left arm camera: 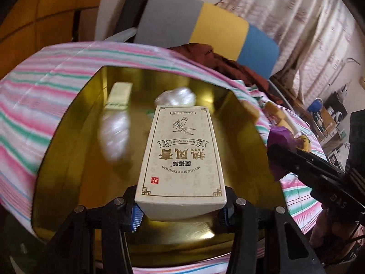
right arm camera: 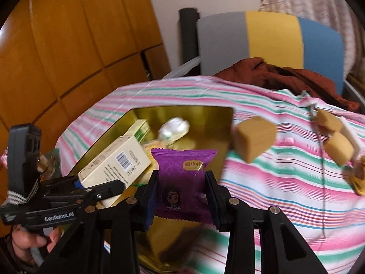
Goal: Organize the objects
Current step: 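Carry both items to the gold tray and open both tools to release them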
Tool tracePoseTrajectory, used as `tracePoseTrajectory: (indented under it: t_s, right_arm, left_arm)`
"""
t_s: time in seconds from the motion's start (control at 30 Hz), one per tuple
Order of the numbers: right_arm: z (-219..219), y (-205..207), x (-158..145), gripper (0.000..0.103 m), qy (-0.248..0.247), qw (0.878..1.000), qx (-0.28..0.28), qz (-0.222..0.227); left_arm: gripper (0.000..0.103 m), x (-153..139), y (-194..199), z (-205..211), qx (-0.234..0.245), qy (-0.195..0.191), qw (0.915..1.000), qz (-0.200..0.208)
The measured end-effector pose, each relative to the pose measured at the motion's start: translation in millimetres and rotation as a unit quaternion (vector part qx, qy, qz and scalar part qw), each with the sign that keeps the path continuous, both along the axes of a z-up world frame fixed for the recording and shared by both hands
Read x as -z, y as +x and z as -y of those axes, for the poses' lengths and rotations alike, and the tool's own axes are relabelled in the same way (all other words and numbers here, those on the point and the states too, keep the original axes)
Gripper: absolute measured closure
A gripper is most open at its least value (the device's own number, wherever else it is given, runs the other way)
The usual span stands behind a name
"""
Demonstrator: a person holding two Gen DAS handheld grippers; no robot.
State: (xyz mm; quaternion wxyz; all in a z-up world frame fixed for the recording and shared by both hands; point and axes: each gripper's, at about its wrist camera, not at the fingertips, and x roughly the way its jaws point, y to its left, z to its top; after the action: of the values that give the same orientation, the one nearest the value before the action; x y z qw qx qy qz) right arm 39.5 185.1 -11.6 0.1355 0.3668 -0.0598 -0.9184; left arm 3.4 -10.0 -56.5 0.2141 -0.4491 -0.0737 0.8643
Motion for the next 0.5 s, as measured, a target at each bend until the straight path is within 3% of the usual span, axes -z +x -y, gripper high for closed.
tracePoseTrajectory:
  t_s: [0.23, 0.33, 0.4, 0.43, 0.5]
  right_arm:
    - [28.3, -5.4, 19.1, 0.063, -0.006, 0.998, -0.047, 0.046]
    - [36.2, -7.7, 23.4, 0.063, -0.012, 0.996, -0.061, 0.056]
    - [41.9, -5.8, 23.7, 0.05, -0.015, 0.996, -0.069, 0.056]
    - [42.8, -3.7, 22.8, 0.038, -0.014, 0.996, -0.068, 0.051]
    - [42.5, 0.9, 19.5, 0.035, -0.016, 0.997, -0.067, 0.037]
  left_arm:
    - [0.051, 14.2, 0.3, 15.2, 0.002, -0.044, 0.9989, 0.015]
    - [0.051, 19.5, -2.4, 19.0, 0.01, -0.093, 0.9955, 0.017]
    - [0.051, 19.5, -1.5, 21.7, 0.017, -0.112, 0.9936, 0.01]
    - [0.051, 18.5, -0.6, 22.8, 0.021, -0.112, 0.9934, 0.008]
    - [0.051, 15.2, 2.6, 26.7, 0.022, -0.108, 0.9939, 0.003]
